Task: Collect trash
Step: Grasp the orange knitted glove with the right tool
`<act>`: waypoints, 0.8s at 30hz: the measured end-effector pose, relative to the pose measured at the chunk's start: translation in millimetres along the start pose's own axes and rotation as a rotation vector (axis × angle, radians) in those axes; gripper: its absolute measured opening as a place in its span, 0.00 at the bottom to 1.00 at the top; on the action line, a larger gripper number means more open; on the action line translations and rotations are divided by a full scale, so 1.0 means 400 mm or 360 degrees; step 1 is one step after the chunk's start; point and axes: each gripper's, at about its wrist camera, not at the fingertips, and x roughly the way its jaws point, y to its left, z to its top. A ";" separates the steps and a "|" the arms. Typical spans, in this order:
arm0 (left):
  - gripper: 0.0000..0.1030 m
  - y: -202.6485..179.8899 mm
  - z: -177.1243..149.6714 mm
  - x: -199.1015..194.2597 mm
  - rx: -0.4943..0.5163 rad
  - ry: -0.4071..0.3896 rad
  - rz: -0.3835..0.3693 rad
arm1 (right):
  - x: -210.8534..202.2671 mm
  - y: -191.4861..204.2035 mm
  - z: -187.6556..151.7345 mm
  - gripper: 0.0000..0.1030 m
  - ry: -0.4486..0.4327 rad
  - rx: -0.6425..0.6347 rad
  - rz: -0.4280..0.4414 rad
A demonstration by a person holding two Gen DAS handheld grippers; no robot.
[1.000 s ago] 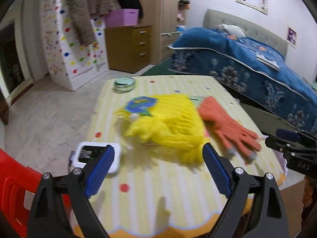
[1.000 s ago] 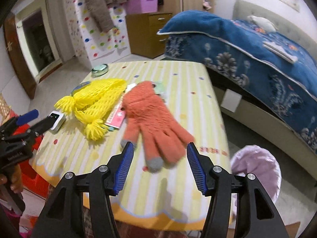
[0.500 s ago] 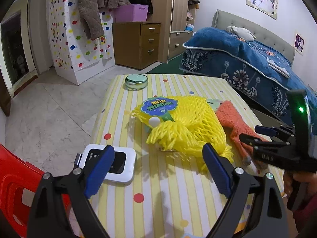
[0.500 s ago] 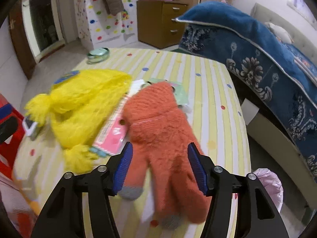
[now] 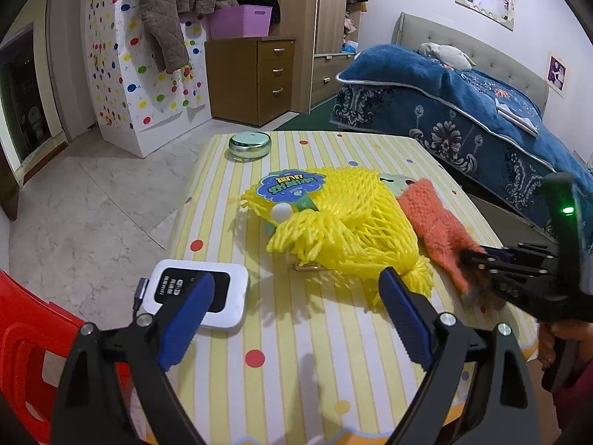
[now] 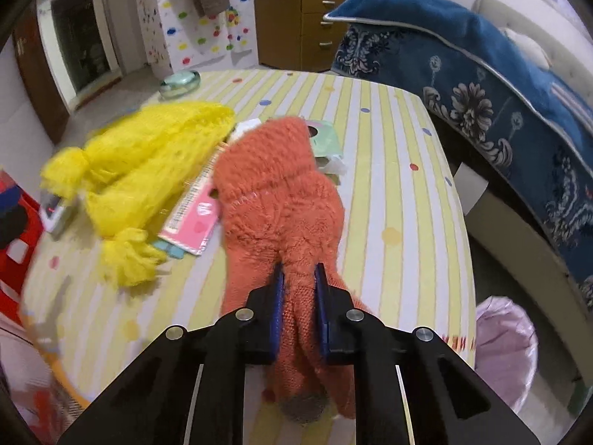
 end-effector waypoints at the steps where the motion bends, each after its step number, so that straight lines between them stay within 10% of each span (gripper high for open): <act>1: 0.85 0.001 0.002 -0.003 0.0007 -0.0006 0.0005 | -0.027 0.000 0.001 0.15 -0.0038 0.0015 0.0008; 10: 0.93 -0.062 0.074 0.016 0.0154 -0.0044 -0.0040 | -0.250 -0.053 0.022 0.15 -0.0381 0.0232 -0.0035; 24: 0.93 -0.137 0.131 0.208 0.0188 0.0149 -0.0262 | -0.221 -0.111 -0.025 0.15 -0.0290 0.0315 -0.0021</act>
